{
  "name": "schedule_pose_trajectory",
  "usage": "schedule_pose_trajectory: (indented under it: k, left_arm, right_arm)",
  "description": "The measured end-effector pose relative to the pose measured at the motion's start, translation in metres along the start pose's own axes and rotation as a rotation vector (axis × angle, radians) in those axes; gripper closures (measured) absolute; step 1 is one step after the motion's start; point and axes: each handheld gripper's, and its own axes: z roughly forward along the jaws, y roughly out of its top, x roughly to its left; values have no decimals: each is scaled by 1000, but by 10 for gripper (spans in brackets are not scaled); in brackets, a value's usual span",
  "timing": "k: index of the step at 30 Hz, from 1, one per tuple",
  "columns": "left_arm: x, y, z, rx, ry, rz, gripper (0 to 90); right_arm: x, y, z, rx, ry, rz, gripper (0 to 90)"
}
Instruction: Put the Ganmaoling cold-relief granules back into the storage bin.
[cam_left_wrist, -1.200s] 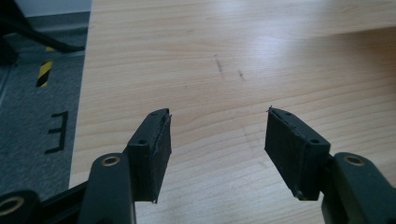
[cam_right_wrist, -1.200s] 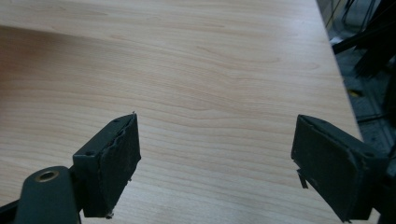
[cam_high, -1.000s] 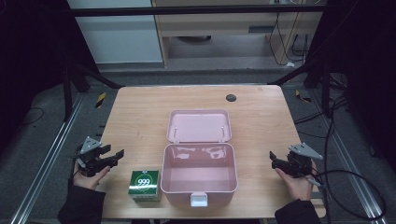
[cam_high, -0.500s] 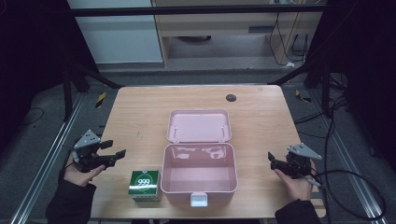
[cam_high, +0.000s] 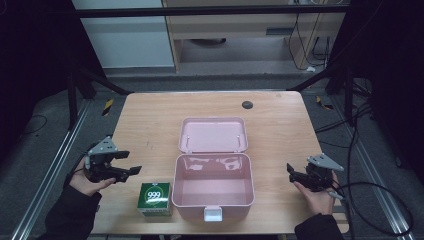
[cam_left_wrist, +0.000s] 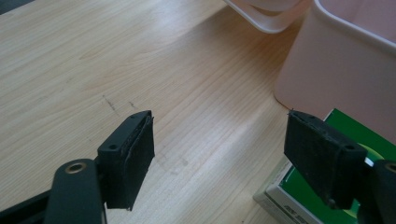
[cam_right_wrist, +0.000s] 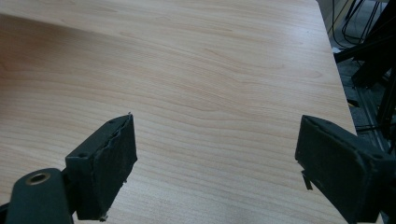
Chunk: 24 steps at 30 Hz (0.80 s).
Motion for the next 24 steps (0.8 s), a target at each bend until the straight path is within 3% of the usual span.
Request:
schedule_pose_trajectory:
  k: [13,24]
  left_arm:
    - [-23,0,2,38,-75,26,197]
    - [-42,-9,5,108,-154,30,164]
  right_arm:
    - [1,0,1,5,2,-1,109]
    - [2,0,3,16,12,-7,88]
